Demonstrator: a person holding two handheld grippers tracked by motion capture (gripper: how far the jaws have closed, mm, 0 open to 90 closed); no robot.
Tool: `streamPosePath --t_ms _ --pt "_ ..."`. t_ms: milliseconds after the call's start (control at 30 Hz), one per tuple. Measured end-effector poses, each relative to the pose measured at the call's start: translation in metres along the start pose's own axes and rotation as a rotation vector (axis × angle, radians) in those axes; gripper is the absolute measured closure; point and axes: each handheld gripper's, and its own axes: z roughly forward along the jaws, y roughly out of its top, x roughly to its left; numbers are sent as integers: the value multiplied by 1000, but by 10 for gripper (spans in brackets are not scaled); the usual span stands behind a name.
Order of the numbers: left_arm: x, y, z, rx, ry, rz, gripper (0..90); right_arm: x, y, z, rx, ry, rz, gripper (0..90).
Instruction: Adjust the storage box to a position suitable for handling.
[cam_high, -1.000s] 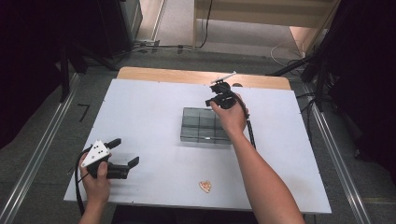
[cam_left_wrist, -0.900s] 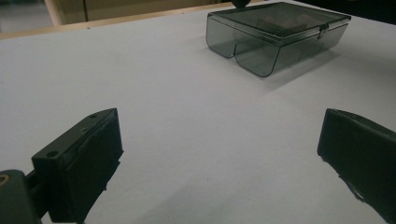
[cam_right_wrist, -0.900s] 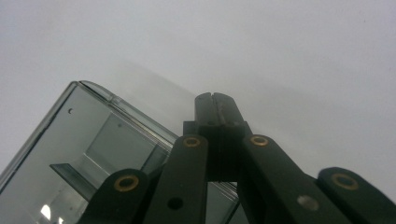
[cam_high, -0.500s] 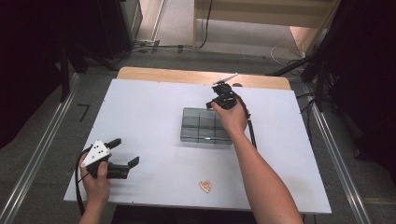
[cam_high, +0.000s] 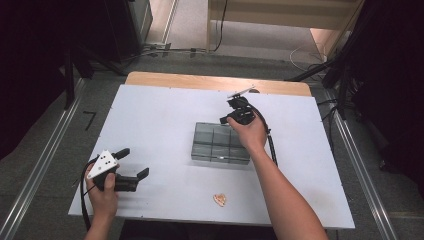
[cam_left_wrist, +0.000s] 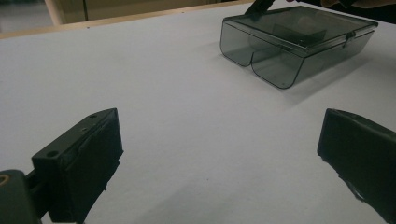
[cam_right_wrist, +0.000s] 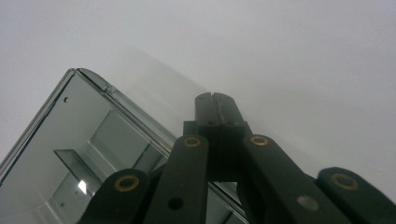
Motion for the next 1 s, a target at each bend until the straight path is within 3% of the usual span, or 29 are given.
streamPosePath --t_ms 433,567,733,1000 --pt "0 0 0 1 0 1 0 26 -26 -4 13 44 -53 886" --pt "0 0 0 -1 1 -1 0 30 -37 -7 6 61 -54 886" --pt "0 0 0 -1 0 0 0 34 -48 -11 7 48 -70 886" --pt "-1 0 0 0 1 2 0 34 -61 -14 10 55 -45 887"
